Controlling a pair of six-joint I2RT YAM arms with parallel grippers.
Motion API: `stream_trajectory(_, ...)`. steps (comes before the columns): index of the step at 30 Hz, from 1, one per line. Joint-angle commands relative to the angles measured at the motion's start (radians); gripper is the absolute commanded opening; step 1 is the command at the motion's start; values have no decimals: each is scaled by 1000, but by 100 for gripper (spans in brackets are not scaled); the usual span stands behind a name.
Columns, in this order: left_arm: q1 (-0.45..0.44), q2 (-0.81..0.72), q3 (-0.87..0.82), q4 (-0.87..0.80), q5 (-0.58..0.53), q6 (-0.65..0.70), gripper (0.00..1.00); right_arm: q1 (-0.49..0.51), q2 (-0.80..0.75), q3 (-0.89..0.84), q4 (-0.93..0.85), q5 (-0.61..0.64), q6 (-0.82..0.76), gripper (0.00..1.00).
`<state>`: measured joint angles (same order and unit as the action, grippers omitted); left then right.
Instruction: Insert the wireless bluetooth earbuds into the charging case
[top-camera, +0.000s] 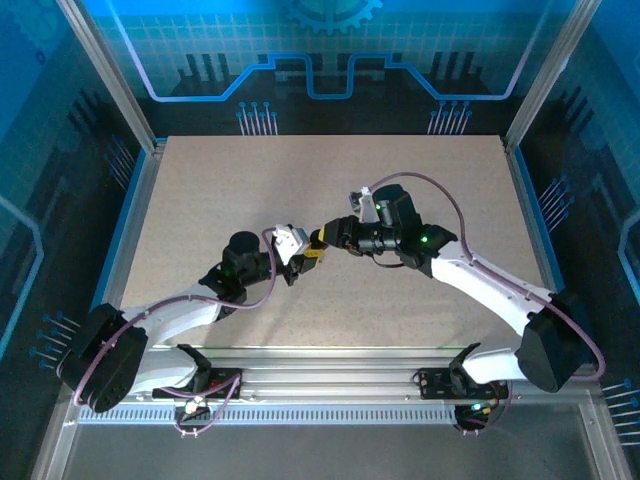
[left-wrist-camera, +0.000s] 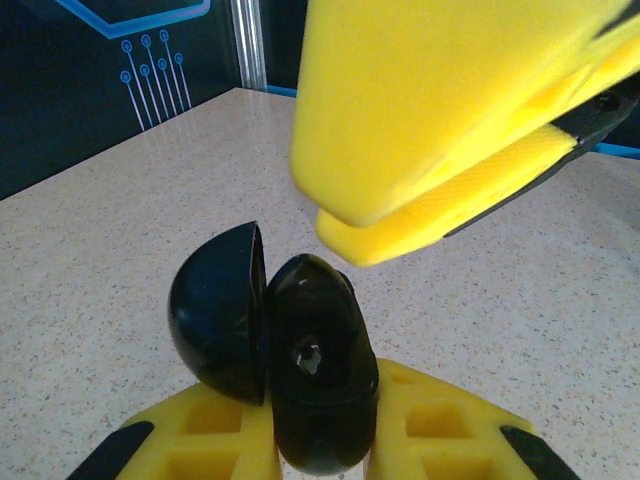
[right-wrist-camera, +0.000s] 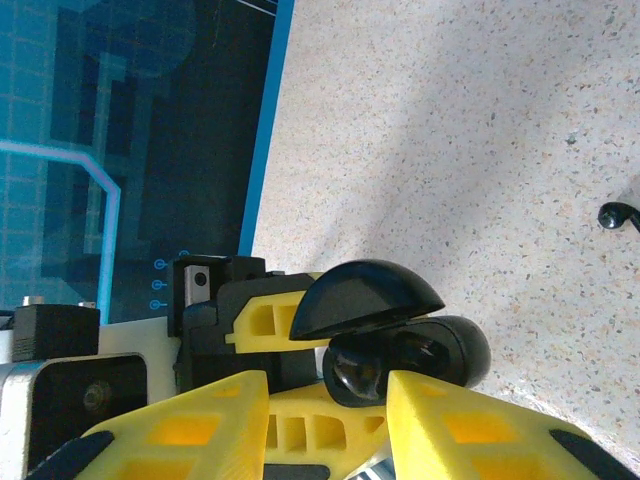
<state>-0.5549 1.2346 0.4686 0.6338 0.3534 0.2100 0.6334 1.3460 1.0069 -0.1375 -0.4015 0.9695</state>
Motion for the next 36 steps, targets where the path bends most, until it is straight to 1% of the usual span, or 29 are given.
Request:
stream_trajectory(1,-5,-26,-5,21,10,8,11,-6,13,-2,30,-17,11,36)
stream_trajectory(6,-5,-29,-3,20,9,10,11,-5,23,5,39,-23,9,36)
stream_trajectory(10,-5,-27,-4,18,9,10,11,-3,29,13,41,-26,5,32)
stream_trajectory(17,-5,-29,6,9,10,19,11,-3,38,31,33,-33,-7,31)
stream_trajectory(36,-5,-27,19,-13,20,24,11,2,69,54,61,-51,-11,32)
